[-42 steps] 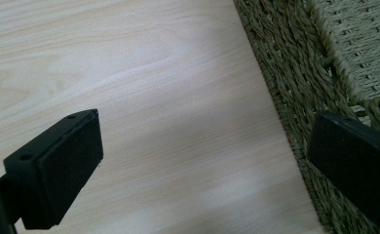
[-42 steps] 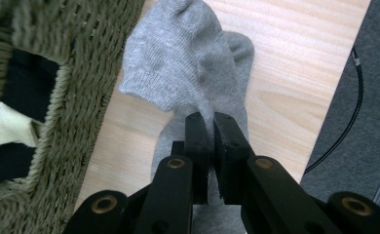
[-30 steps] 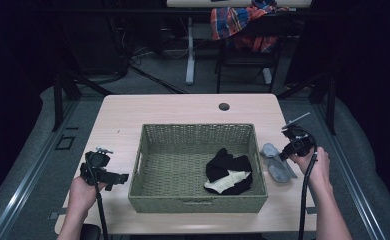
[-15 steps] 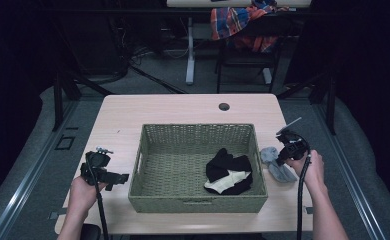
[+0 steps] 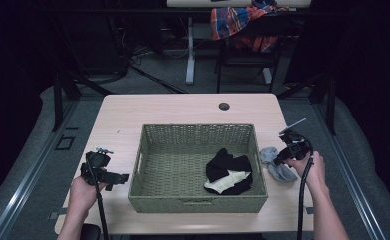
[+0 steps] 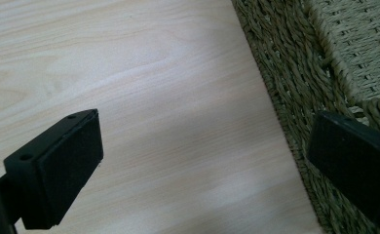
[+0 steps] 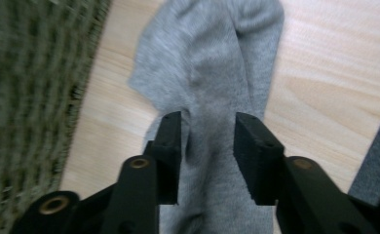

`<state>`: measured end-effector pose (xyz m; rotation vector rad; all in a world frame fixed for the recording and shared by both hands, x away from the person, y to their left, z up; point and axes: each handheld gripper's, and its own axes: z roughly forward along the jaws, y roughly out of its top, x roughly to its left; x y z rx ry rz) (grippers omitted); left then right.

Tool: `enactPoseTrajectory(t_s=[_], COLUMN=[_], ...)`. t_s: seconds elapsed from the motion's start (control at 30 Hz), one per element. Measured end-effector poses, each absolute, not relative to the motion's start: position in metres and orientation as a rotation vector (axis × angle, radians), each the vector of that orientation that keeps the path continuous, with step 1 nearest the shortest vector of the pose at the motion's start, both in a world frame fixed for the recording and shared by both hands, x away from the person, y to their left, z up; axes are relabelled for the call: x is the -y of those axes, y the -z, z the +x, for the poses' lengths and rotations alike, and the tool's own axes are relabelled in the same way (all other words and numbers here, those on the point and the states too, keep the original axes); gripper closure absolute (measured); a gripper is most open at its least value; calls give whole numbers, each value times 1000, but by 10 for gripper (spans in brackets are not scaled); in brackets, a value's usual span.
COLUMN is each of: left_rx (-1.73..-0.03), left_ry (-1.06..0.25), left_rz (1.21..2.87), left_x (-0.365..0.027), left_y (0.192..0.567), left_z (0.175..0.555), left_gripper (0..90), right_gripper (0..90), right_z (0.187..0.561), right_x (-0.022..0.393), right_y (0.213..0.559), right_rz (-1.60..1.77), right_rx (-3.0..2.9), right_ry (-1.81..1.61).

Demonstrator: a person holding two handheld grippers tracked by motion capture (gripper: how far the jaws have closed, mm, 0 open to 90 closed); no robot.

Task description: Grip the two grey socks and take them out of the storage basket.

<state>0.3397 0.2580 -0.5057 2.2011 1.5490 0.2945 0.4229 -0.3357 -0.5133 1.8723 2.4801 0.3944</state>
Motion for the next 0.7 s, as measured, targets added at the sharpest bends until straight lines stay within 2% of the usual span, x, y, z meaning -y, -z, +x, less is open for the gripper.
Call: enactPoseTrajectory(t_s=[0.07, 0.13, 0.27, 0.37, 0.47, 0.57, 0.7], left_rx=[-1549, -1551, -1553, -1551, -1554, -1552, -1549], left_ry=[-297, -299, -297, -298, -298, -299, -299], left_rz=[2200, 2197, 2195, 2195, 2196, 2197, 2199], left_x=[-258, -259, -259, -259, -260, -259, -259], left_y=[506, 505, 505, 505, 505, 505, 505], left_z=[340, 340, 340, 340, 340, 340, 340], left_gripper=[4, 4, 4, 4, 4, 4, 4], right_gripper=[487, 451, 300, 167, 141, 93, 72], right_z=[420, 415, 404, 395, 385, 376, 367], right_x=[335, 336, 342, 344, 343, 339, 336], right_y=[505, 494, 473, 465, 464, 466, 470], right_rz=[1851, 1813, 1784, 1771, 1774, 1758, 1745], right_rx=[-2453, -2411, -2360, -2357, -2335, -2353, -2371], right_ry=[-406, -475, -581, -645, -728, -691, -663])
